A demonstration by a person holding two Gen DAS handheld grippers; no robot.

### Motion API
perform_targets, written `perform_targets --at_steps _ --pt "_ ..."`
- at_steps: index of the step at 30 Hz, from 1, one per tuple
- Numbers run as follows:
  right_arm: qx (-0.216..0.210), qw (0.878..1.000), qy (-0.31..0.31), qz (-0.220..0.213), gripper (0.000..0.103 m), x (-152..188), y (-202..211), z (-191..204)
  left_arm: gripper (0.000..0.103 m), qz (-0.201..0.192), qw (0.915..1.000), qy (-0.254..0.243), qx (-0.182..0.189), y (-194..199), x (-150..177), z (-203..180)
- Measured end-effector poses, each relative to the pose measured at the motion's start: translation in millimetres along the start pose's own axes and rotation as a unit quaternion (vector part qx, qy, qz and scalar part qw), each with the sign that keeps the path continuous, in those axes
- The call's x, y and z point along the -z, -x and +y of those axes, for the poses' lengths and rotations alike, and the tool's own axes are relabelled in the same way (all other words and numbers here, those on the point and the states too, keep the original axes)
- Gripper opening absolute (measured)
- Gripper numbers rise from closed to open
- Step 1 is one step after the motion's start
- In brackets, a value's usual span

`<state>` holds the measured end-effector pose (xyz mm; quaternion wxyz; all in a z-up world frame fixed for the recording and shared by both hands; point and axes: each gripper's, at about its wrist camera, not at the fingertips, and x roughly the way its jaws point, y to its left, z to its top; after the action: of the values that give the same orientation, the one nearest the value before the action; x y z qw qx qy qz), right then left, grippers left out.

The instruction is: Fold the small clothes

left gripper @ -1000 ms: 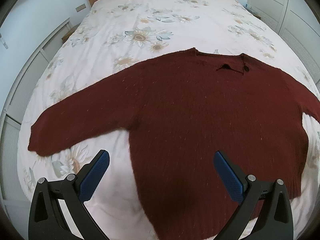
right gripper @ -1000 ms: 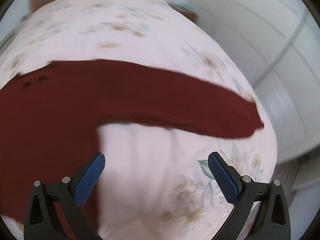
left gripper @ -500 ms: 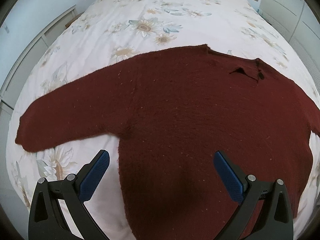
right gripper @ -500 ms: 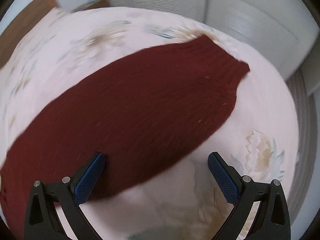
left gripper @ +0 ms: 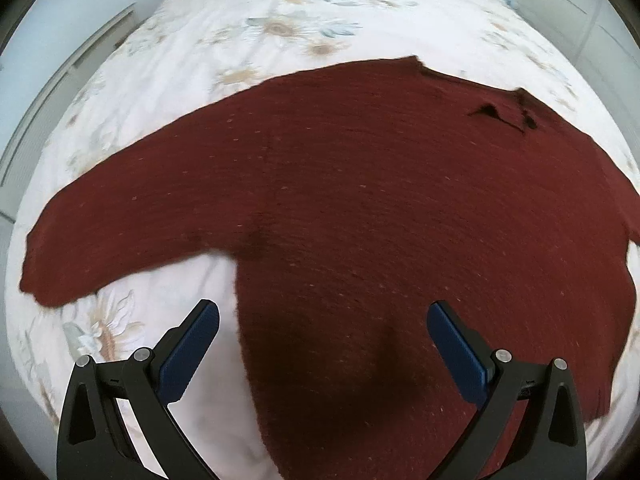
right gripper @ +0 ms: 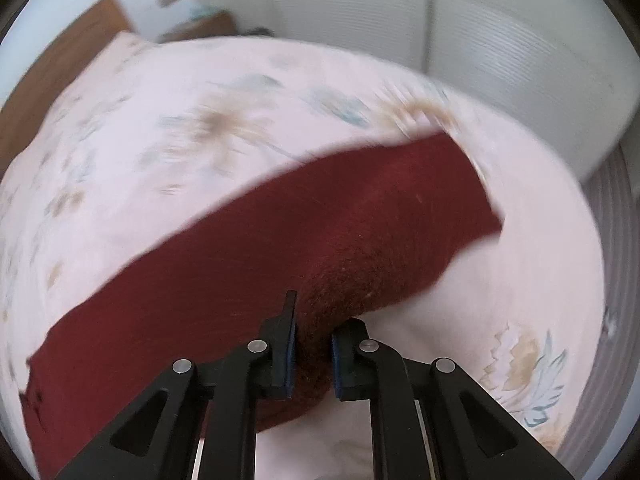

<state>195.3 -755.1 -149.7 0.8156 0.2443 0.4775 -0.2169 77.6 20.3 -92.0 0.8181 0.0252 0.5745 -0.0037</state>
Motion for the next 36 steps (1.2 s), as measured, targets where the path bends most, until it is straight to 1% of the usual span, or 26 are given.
perform_targets --at_steps 1,4,6,7,11,13,14,15,18,20,22,25,27,29,31,34,35,36 --pt "-0.009 1.0 0.016 -0.01 0.013 2 13 11 0.102 0.0 0.9999 -0.008 0.007 0 1 -1" --pt "-0.046 0.996 0.07 -0.037 0.013 5 48 61 0.102 -0.003 0.9994 -0.026 0.022 -1 2 -6" --pt "-0.079 0.99 0.104 -0.049 0.012 9 71 99 0.102 -0.004 0.9991 -0.031 0.029 -3 2 -7" --pt "-0.092 0.987 0.12 -0.053 0.012 17 83 115 0.102 -0.003 0.999 -0.031 0.033 -5 1 -7" --pt "-0.15 0.968 0.193 -0.056 0.012 42 119 203 0.102 -0.005 0.9983 -0.032 0.049 -9 -4 -9" --pt "-0.18 0.957 0.224 -0.048 0.012 56 130 243 0.102 -0.006 0.9984 -0.033 0.046 -10 -6 -7" --pt "-0.196 0.948 0.247 -0.044 0.012 67 136 270 0.102 -0.005 0.9985 -0.03 0.046 -11 -7 -5" --pt "-0.205 0.942 0.262 -0.041 0.012 79 142 287 0.102 -0.005 0.9985 -0.027 0.047 -13 -8 -3" --pt "-0.237 0.923 0.301 -0.023 0.012 110 150 342 0.102 0.001 0.9989 -0.016 0.044 -15 -10 7" --pt "-0.249 0.911 0.327 -0.01 0.012 134 149 374 0.102 0.004 0.9992 -0.011 0.038 -17 -12 14" --pt "-0.258 0.899 0.354 0.011 0.012 163 141 404 0.102 0.005 0.9994 -0.004 0.035 -17 -12 21" --pt "-0.251 0.888 0.384 0.042 0.012 205 124 430 0.102 0.007 0.9994 0.003 0.034 -17 -12 30" --pt "-0.238 0.883 0.4 0.065 0.012 231 104 440 0.102 0.009 0.9995 0.006 0.03 -18 -11 35" --pt "-0.216 0.878 0.417 0.086 0.012 255 83 444 0.102 0.011 0.9995 0.007 0.028 -18 -9 37" --pt "-0.204 0.876 0.424 0.105 0.013 269 70 441 0.102 0.013 0.9995 0.008 0.027 -18 -7 40" --pt "-0.178 0.877 0.432 0.115 0.019 281 57 431 0.102 0.016 0.9996 0.006 0.024 -18 -5 41" --pt "-0.172 0.877 0.434 0.117 0.027 281 57 428 0.102 0.017 0.9996 0.006 0.023 -18 -5 41" --pt "-0.168 0.878 0.433 0.115 0.033 280 56 426 0.102 0.019 0.9995 0.006 0.023 -18 -4 42"
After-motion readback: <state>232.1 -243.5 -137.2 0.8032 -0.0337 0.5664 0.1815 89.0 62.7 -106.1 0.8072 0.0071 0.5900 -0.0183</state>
